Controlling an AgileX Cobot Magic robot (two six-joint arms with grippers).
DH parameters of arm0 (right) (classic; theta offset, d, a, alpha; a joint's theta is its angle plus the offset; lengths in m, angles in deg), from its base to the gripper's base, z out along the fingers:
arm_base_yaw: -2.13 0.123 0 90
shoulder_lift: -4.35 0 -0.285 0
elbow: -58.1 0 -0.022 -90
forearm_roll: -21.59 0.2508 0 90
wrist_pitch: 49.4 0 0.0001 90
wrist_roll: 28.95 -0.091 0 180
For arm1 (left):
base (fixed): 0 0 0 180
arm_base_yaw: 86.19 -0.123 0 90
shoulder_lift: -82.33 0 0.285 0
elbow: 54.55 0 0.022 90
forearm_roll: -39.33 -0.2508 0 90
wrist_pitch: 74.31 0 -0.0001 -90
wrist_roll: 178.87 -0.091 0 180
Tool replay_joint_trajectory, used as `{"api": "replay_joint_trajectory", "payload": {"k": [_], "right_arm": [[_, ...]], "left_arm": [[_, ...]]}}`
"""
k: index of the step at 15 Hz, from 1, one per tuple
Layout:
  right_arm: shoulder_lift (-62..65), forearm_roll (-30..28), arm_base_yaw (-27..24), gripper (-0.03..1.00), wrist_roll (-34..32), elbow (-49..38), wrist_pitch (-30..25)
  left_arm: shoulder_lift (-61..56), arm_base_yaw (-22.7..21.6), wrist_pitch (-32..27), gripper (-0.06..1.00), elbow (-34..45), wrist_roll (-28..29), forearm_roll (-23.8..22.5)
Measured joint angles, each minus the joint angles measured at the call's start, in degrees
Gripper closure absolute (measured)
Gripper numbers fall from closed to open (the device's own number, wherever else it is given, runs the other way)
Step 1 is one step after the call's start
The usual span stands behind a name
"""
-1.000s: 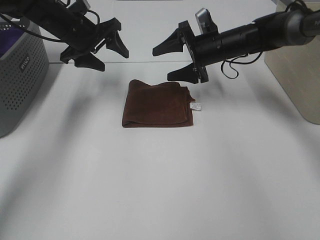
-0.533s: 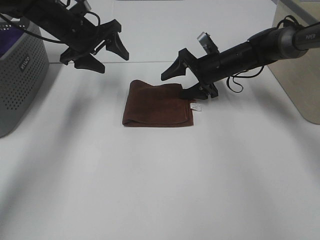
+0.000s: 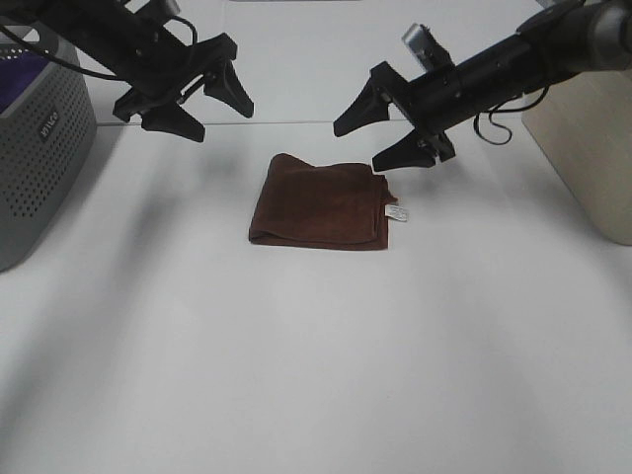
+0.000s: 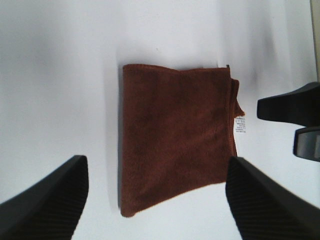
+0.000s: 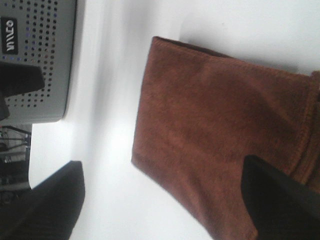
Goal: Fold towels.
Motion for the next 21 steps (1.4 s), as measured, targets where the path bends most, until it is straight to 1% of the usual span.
{"api": "replay_joint_trajectory", "payload": {"k": [2, 3, 5, 7, 9, 11, 12, 13, 14, 15, 16, 17, 19, 21], "right_arm": [[4.9, -6.8, 0.0, 0.16, -3.2, 0.0, -4.4], [7.3, -11.7, 0.0, 0.16, -6.4, 0.0, -6.9], [11.8, -21.3, 0.0, 0.16, -12.3, 0.0, -10.6], [16.1, -28.4, 0.0, 0.16, -15.9, -0.2, -10.8], [21.7, -32.4, 0.0, 0.16, -17.5, -2.3, -10.9], [27.8, -34.4, 0.0, 0.16, -18.2, -7.2, -10.9], [30.9, -34.9, 0.0, 0.16, -18.5, -10.3, -10.9], [34.5, -35.4, 0.0, 0.16, -18.7, -14.1, -10.9], [38.4, -36.0, 0.0, 0.16, -18.9, -17.8, -10.9], [40.1, -36.3, 0.0, 0.16, -18.9, -20.0, -10.9], [44.5, -37.2, 0.0, 0.16, -19.0, -24.7, -10.9], [53.1, -39.4, 0.0, 0.16, -19.0, -33.7, -9.7], [61.0, -41.7, 0.0, 0.16, -19.3, -43.2, -7.3], [68.6, -42.3, 0.0, 0.16, -19.7, -52.0, -5.3]], "left_arm": [[-3.7, -0.1, -3.0, 0.22, -0.3, -1.6, -2.1], [-6.2, -0.1, -4.7, 0.22, -0.3, -1.4, -4.3], [-11.3, -0.1, -8.9, 0.22, -0.4, 1.4, -10.6], [-16.6, -0.1, -13.5, 0.22, -0.4, 3.0, -16.3], [-22.6, -0.1, -16.9, 0.22, -0.4, 3.7, -20.9], [-28.4, -0.1, -17.3, 0.22, 1.0, 5.8, -26.8], [-31.6, -0.1, -17.3, 0.22, 3.3, 7.3, -29.5], [-35.3, -0.1, -17.3, 0.22, 7.0, 9.0, -31.7], [-39.2, -0.1, -17.5, 0.22, 11.9, 10.0, -32.8], [-40.7, -0.1, -17.5, 0.22, 14.0, 10.0, -32.9], [-44.2, -0.1, -17.5, 0.22, 19.1, 10.0, -32.9], [-52.4, -0.1, -17.6, 0.22, 30.8, 10.6, -33.0], [-60.8, -0.1, -17.6, 0.22, 41.2, 10.7, -33.1], [-70.9, -0.1, -17.6, 0.22, 51.5, 10.7, -33.1]]}}
